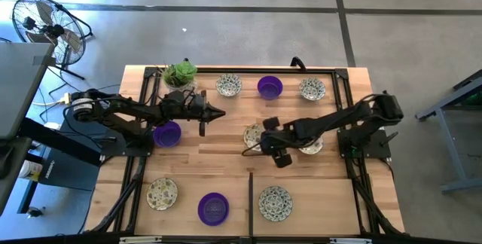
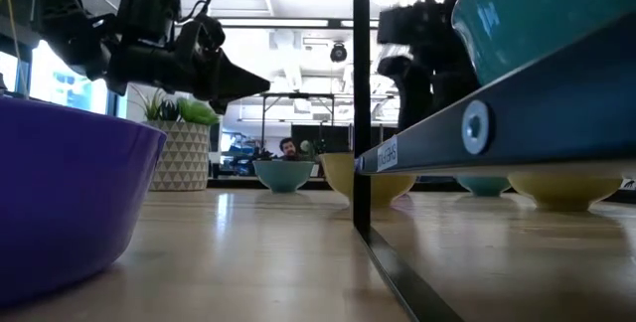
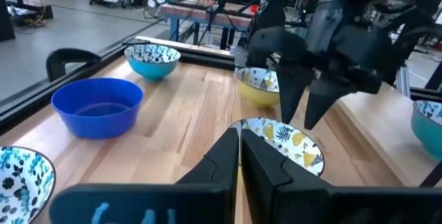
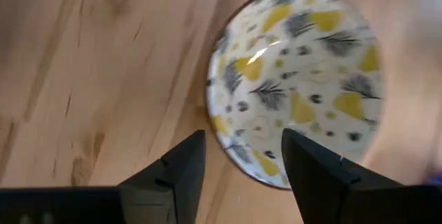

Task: Pick & Place Mini bowls
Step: Put the top left yellow patterned bowl on the shelf

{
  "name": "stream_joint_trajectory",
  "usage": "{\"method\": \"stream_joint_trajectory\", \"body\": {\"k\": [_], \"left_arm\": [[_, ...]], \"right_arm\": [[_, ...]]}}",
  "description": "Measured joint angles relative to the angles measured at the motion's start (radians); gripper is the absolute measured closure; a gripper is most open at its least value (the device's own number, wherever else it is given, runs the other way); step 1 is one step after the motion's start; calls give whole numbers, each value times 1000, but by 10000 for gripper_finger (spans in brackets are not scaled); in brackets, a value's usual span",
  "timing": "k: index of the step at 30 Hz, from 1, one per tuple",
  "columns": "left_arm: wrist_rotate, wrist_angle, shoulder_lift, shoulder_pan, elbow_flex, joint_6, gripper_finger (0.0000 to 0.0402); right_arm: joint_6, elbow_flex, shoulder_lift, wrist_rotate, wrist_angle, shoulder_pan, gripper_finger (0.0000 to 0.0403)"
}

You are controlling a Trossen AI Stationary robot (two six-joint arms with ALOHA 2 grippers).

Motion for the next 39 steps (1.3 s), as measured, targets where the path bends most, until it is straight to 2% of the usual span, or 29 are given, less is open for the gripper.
{"method": "stream_joint_trajectory", "body": {"k": [8,13,18,24,27,31,35,39], "left_arm": [[0,-28,0,0,0,-3,387],[0,-34,0,0,0,-21,387],[13,-35,0,-1,0,-30,387],[19,-34,0,-1,0,-30,387],[21,-34,0,-1,0,-33,387],[14,-26,0,-1,0,-33,387],[18,-27,0,-1,0,-32,387],[19,-32,0,-9,0,-31,387]], "right_arm": [[-123,0,74,43,3,-1,229],[-136,0,117,22,17,-12,244],[-121,0,126,11,47,-11,293],[-69,1,125,-33,65,-11,383],[-61,3,112,-13,54,-2,391],[38,46,65,-50,-26,6,377],[124,112,-16,-42,-148,36,391],[284,188,-91,-43,-299,98,392]]}}
